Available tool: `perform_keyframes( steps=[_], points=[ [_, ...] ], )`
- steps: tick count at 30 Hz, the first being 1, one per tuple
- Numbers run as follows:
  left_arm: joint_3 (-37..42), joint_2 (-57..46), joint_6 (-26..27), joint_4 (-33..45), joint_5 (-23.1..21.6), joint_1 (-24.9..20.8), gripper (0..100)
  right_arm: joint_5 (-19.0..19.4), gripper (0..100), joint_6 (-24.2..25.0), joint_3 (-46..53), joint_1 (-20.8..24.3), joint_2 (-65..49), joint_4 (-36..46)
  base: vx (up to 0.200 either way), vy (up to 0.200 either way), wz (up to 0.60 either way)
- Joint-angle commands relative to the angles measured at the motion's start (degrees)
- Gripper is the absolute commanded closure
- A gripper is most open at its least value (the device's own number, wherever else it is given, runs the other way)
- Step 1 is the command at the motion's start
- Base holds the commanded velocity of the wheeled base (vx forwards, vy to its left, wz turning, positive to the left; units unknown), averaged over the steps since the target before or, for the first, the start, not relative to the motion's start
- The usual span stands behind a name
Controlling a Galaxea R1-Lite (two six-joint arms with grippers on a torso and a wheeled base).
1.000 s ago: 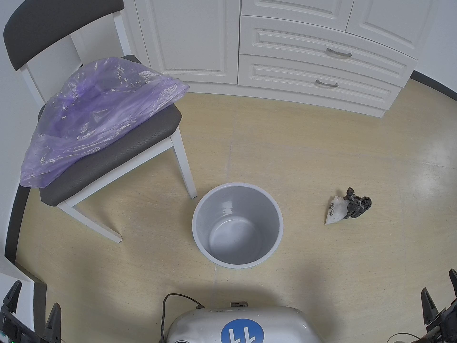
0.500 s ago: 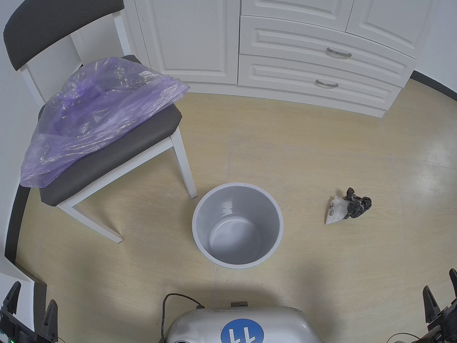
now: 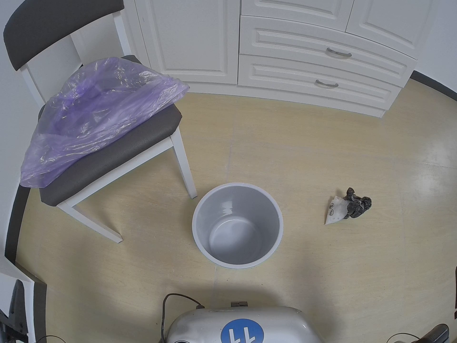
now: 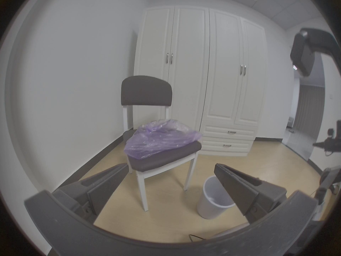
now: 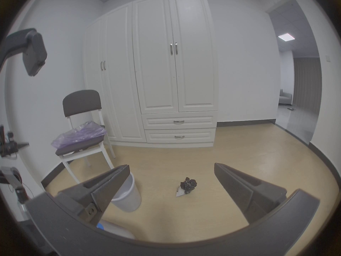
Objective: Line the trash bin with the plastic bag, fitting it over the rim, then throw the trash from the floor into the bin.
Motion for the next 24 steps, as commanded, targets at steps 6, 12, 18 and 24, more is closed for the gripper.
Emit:
perform_keyframes(
  steps=[6, 12, 18, 24],
  points=[
    [-6.2, 0.9, -1.0, 6.6, 2.8, 1.3, 0, -3.4, 0, 4.2, -2.5, -0.4, 1.6, 0.5, 0.000, 0.000, 0.00],
    [-12.0, 6.1, 0.5, 8.1, 4.4, -0.3, 0, -3.6, 0, 10.6, -13.2, -0.3, 10.9, 0.0, 0.000, 0.000, 0.00],
    [-22.8, 19.0, 5.5, 8.0, 5.7, -0.2, 0, -3.4, 0, 10.5, -18.5, 0.0, 23.1, -10.9, 0.000, 0.000, 0.00],
    [-26.9, 27.7, 17.3, 7.7, 11.3, 0.9, 0, -3.2, 0, 9.1, -21.0, 1.3, 37.1, -25.4, 0.000, 0.000, 0.00]
  ],
)
